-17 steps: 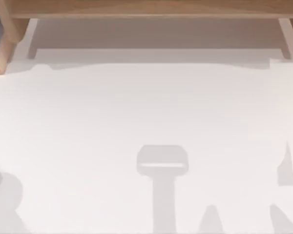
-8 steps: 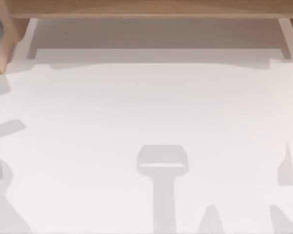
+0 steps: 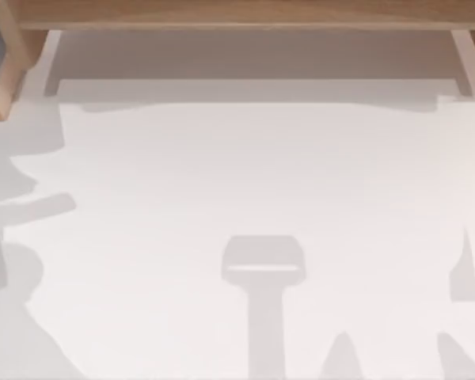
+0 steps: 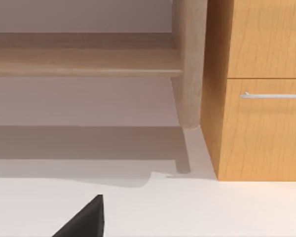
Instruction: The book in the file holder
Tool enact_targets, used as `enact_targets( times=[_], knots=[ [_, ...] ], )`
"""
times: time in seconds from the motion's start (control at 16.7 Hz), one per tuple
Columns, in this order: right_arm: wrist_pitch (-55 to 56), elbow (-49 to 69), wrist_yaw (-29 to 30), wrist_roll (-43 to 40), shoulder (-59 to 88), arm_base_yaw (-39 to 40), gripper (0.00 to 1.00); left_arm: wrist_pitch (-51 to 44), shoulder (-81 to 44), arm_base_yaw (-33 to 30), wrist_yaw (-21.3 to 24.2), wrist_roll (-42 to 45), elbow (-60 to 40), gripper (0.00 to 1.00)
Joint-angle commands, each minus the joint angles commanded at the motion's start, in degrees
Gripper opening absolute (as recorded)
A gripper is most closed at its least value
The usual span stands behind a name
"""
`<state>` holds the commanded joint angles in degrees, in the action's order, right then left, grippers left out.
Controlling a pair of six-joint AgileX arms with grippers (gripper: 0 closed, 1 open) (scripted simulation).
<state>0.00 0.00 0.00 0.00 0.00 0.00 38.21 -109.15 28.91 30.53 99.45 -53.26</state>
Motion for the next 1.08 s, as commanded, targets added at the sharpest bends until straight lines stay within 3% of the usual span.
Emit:
enact_targets(
  times=[0.84, 1.08],
  knots=[
    [0.0, 0.0, 0.0, 0.0, 0.0, 0.0, 1.00, -0.8, -5.2, -2.3, -2.1, -0.8, -6.4, 0.00],
    [0.0, 0.0, 0.0, 0.0, 0.0, 0.0, 1.00, -0.8, -5.2, -2.3, -2.1, -0.8, -6.4, 0.30]
  ],
)
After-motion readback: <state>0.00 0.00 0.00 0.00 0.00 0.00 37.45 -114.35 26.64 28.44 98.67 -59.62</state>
